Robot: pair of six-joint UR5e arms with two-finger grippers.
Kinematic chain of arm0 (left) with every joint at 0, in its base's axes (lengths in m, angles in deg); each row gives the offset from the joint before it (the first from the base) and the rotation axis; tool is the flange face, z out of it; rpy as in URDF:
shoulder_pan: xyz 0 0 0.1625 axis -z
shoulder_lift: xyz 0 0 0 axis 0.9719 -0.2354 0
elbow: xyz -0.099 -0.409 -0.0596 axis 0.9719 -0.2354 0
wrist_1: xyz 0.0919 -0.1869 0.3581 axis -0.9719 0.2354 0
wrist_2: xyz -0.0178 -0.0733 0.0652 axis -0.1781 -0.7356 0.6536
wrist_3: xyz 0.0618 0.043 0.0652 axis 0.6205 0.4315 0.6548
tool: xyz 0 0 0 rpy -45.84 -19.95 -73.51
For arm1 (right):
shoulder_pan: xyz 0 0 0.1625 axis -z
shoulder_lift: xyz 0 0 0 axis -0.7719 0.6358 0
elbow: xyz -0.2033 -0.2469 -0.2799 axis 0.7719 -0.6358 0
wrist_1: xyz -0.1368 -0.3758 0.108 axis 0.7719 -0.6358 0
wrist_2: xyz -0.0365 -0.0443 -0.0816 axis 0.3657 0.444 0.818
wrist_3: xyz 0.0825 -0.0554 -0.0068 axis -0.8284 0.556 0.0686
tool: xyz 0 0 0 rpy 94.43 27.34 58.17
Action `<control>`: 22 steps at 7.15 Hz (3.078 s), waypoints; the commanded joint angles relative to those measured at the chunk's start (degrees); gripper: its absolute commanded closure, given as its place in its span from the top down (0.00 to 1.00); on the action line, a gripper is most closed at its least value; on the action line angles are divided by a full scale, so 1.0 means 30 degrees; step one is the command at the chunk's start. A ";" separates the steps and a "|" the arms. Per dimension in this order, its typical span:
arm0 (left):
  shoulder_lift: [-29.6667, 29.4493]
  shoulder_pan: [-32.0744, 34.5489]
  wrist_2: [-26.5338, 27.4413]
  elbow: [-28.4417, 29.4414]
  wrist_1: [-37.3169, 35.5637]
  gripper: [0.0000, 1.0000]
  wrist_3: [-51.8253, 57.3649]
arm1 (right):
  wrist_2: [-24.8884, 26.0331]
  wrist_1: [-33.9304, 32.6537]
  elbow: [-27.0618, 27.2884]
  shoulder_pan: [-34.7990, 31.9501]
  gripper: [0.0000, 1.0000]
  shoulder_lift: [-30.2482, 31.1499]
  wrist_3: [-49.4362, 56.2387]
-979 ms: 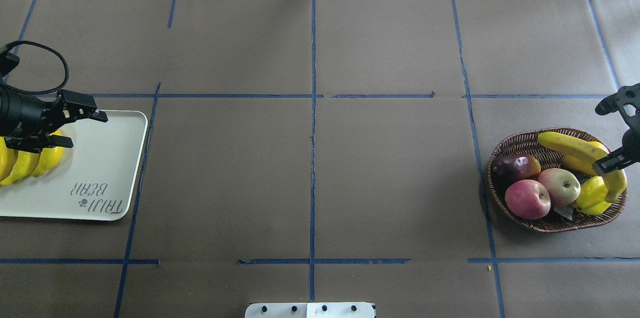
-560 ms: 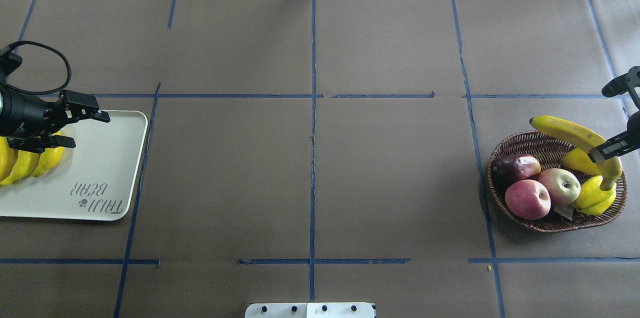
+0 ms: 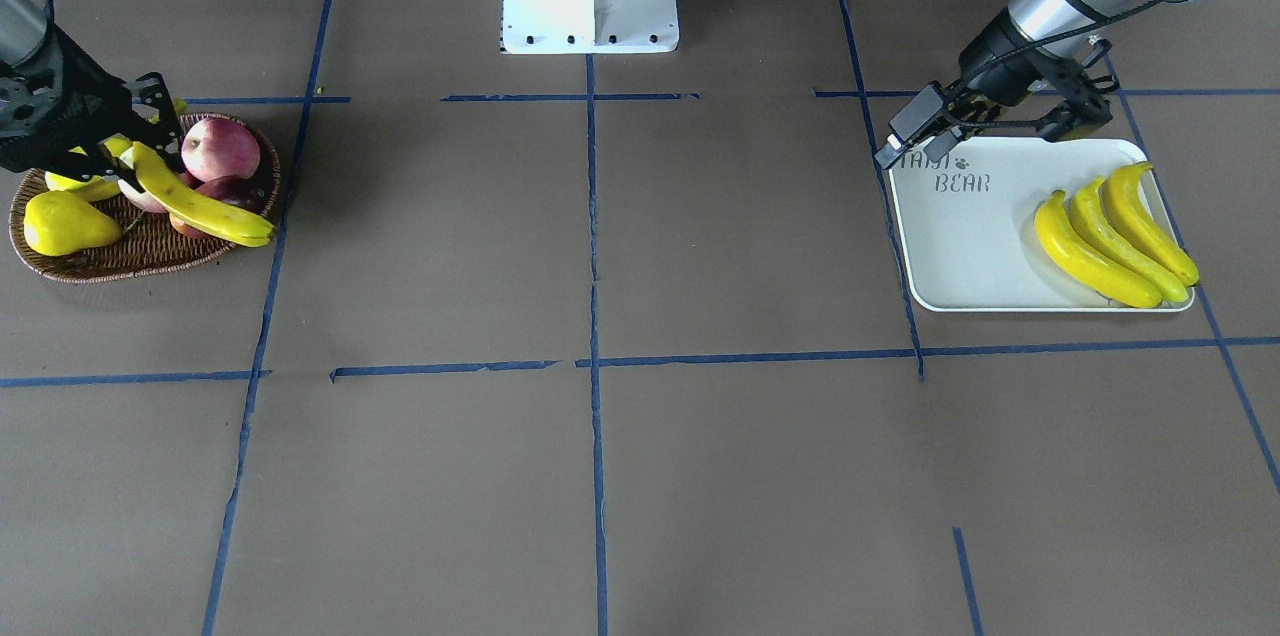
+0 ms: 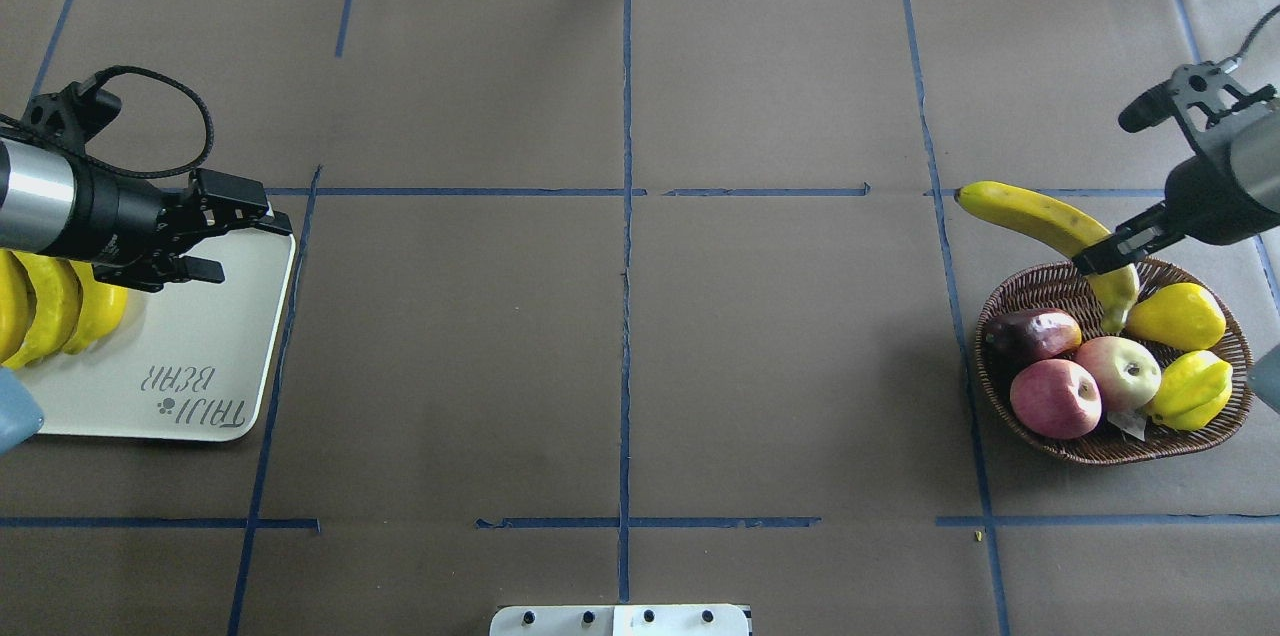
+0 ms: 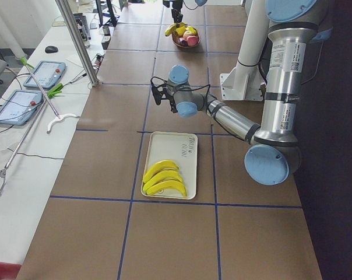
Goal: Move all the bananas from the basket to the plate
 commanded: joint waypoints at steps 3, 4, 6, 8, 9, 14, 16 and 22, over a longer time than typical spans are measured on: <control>-0.4682 -0.1169 0.0382 0.0003 -0.6565 1.00 -0.3750 | 0.4368 0.0070 -0.0744 0.5130 0.01 -0.5408 -0.7246; -0.5918 -0.1315 0.0440 0.0003 -0.8596 1.00 -0.4219 | 0.5936 0.0070 -0.1093 0.6221 0.01 -0.6348 -0.8368; -0.6982 -0.1404 0.0412 0.0061 -0.9378 1.00 -0.5855 | 0.7553 -0.0105 -0.1680 0.7311 0.00 -0.7757 -1.1036; -0.8353 -0.1433 0.0441 0.0557 -0.9378 1.00 -0.8631 | 0.8731 -0.0164 -0.2294 0.8016 0.00 -0.8637 -1.2065; -0.8797 -0.1550 0.0441 0.0676 -0.9378 1.00 -0.9401 | 0.9199 -0.0164 -0.2762 0.8338 0.00 -0.9425 -1.2796; -1.1636 -0.2369 0.1843 0.3394 -0.9378 1.00 -1.1573 | 1.2278 -0.0106 -0.5016 1.0449 0.01 -1.2445 -1.3711; -1.1703 -0.2487 0.1876 0.3694 -0.9407 1.00 -1.1724 | 1.2338 -0.0106 -0.4994 1.0539 0.01 -1.2654 -1.3712; -1.1262 -0.3162 0.2810 0.3520 -0.9961 0.67 -1.1636 | 1.2367 -0.0164 -0.4964 1.0539 0.01 -1.2744 -1.3829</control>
